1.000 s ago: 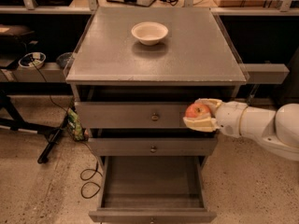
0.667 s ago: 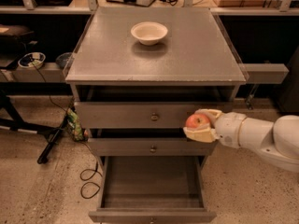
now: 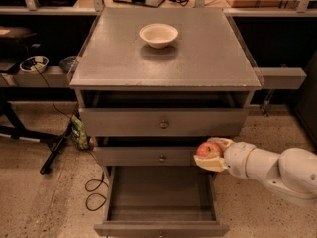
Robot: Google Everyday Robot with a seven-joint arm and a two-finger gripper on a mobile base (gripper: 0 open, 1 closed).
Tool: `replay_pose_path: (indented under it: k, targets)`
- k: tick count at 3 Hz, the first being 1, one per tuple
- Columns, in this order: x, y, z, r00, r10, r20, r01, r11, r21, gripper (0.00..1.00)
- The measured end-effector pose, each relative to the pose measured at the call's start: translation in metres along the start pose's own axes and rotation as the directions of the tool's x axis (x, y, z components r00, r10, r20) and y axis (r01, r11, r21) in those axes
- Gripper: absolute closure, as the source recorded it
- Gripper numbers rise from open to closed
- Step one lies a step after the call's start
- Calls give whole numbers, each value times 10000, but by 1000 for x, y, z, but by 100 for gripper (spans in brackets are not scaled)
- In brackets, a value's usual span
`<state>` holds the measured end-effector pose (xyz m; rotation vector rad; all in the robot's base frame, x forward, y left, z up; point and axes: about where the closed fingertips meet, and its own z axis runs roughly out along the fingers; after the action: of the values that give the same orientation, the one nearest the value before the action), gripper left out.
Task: Place apple into bottom drawer
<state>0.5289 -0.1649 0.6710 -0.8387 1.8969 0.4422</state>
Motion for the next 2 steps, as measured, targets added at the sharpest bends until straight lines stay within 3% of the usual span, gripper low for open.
replay_pose_path:
  k: [1,2]
  targets:
    - [32,6,9,9983,376,-451,-373,9993,76,100]
    - [52,12,16,9959,642,-645,-655,9977,-190,100]
